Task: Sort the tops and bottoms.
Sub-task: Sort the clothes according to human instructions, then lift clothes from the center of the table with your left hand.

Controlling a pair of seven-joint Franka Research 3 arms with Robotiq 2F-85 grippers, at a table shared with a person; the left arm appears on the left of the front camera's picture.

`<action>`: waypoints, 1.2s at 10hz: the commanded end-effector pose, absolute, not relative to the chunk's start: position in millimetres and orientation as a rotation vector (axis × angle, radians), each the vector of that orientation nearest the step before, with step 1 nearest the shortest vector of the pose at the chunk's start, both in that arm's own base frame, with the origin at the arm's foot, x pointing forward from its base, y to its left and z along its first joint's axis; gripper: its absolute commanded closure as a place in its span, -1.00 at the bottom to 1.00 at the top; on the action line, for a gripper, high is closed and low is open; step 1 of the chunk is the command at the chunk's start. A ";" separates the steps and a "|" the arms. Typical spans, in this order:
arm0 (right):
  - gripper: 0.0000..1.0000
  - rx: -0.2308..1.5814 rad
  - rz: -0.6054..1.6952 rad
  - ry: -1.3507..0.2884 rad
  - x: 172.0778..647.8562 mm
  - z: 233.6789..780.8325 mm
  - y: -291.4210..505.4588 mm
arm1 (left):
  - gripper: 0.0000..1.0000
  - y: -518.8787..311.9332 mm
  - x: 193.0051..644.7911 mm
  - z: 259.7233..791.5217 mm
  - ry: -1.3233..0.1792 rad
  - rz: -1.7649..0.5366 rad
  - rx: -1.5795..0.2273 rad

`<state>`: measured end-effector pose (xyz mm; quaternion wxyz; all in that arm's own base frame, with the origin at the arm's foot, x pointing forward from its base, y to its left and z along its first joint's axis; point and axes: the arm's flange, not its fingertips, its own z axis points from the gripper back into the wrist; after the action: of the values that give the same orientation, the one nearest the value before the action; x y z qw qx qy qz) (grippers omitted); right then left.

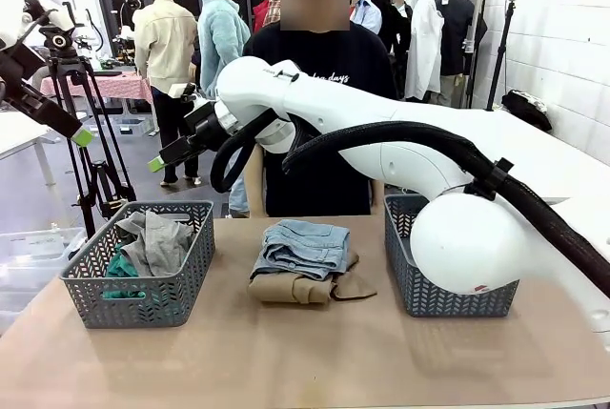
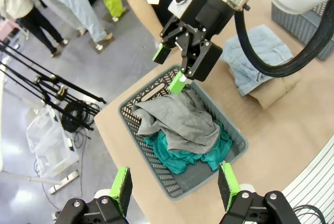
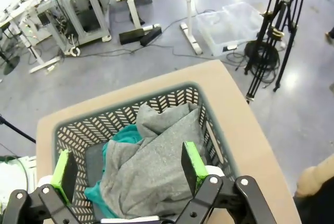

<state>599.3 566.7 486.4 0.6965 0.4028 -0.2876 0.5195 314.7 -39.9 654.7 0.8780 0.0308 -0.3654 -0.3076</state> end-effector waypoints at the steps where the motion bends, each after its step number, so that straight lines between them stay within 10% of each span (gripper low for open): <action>1: -1.00 0.883 1.178 -0.641 599.9 489.7 565.9 | -0.72 -38.3 315.9 656.2 -0.763 -0.641 0.065; 12: -1.00 0.883 1.178 -0.641 599.9 489.7 565.9 | -0.72 -38.3 315.9 656.2 -0.763 -0.641 0.065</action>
<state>599.7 566.2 486.6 0.6966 0.4026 -0.2880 0.5194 314.7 -39.9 654.7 0.8780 0.0308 -0.3654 -0.3076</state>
